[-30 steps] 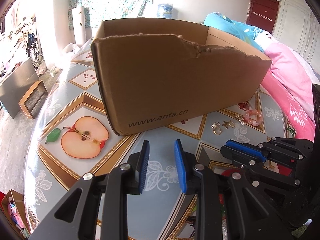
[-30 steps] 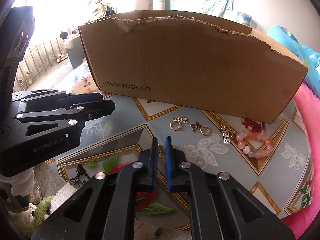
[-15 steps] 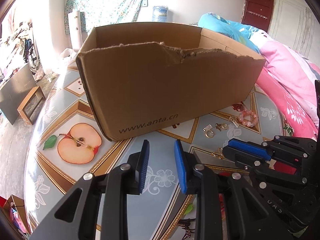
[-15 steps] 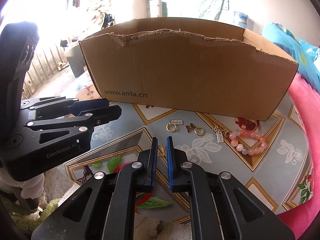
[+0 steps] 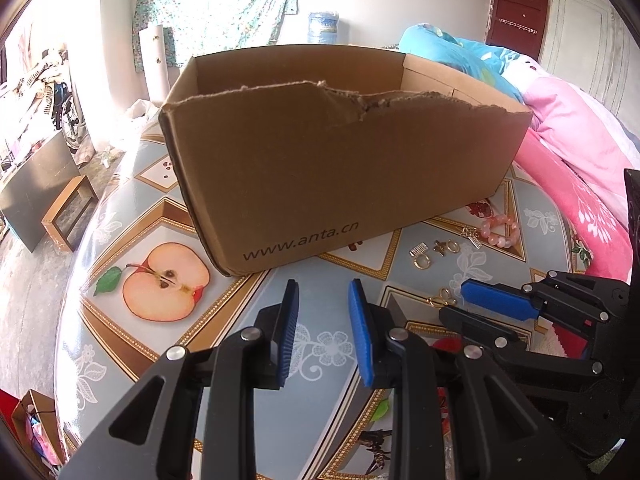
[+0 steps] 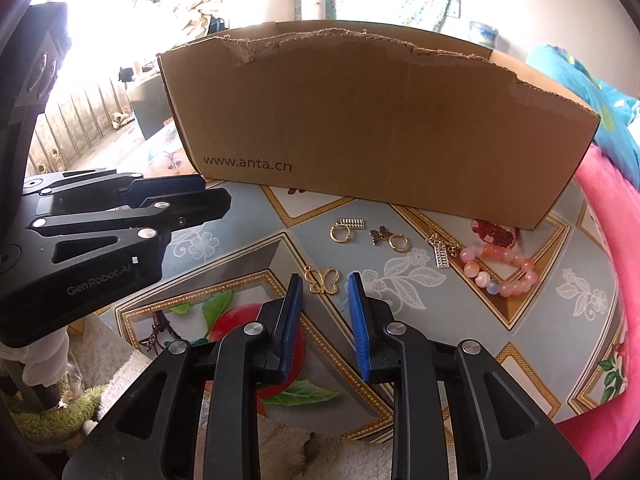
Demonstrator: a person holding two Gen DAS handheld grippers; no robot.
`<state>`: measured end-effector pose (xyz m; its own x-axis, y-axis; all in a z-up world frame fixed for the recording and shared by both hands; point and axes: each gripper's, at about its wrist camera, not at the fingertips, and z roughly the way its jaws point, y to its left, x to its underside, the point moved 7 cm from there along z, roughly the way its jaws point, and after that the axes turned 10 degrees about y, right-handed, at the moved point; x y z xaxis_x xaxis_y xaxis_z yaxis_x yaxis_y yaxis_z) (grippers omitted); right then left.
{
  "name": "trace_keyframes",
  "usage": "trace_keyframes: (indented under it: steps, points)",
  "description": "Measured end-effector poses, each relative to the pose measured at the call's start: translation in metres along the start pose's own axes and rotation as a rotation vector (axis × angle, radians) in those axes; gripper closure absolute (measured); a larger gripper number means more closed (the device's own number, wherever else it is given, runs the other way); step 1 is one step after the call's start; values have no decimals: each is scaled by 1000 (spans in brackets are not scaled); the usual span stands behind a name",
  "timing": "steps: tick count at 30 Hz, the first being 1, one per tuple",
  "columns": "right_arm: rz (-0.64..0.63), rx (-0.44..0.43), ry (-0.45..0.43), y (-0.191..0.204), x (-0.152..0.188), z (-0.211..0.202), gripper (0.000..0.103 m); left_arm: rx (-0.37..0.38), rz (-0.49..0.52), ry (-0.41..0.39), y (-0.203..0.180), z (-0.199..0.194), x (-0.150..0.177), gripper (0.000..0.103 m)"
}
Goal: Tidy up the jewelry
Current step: 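Position the left gripper over a gold ring while the right gripper approaches the gold flower charm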
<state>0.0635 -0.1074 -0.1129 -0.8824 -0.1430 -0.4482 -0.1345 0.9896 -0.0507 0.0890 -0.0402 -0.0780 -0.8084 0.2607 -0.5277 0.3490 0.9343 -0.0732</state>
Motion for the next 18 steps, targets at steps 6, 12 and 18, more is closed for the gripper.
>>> trace_keyframes:
  steps: [6,12,18]
  points:
    - [4,8,-5,-6,-3,2,80,-7,-3,9,1,0,2,78]
    - [-13,24,-16,-15,-9,8,80,-6,-8,4,2,0,1,78]
    - [-9,36,-41,-21,-11,2,80,-6,-19,8,7,2,1,78]
